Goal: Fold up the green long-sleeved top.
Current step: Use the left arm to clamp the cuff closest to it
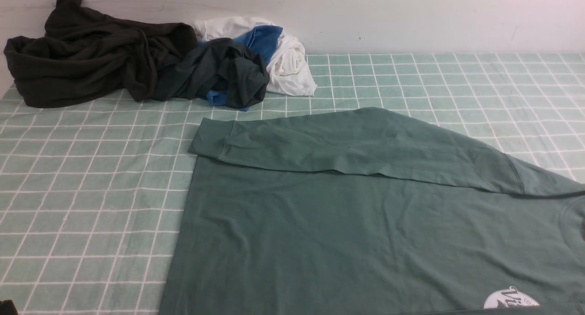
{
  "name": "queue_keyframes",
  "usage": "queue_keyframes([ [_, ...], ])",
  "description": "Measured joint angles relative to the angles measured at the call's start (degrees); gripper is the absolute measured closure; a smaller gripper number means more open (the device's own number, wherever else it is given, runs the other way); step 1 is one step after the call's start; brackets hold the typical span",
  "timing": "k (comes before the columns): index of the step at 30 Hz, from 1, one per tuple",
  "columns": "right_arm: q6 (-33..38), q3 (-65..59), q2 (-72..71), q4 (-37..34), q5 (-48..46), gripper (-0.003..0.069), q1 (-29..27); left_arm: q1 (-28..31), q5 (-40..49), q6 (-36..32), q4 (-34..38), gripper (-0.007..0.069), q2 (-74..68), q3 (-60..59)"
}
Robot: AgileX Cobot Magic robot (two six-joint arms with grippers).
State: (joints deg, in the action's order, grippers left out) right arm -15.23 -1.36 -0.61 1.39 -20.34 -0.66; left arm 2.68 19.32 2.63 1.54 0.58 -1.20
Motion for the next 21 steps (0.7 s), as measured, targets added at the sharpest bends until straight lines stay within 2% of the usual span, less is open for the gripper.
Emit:
queue_keyframes([
  [16,0.0,0.0,0.0,0.2,0.0,0.0672,0.0,0.0,0.0,0.0,0.2,0.0628,0.0,0.0],
  [21,0.0,0.0,0.0,0.2,0.0,0.0672,0.0,0.0,-0.3,0.8,3.4,0.0628,0.0,0.0],
])
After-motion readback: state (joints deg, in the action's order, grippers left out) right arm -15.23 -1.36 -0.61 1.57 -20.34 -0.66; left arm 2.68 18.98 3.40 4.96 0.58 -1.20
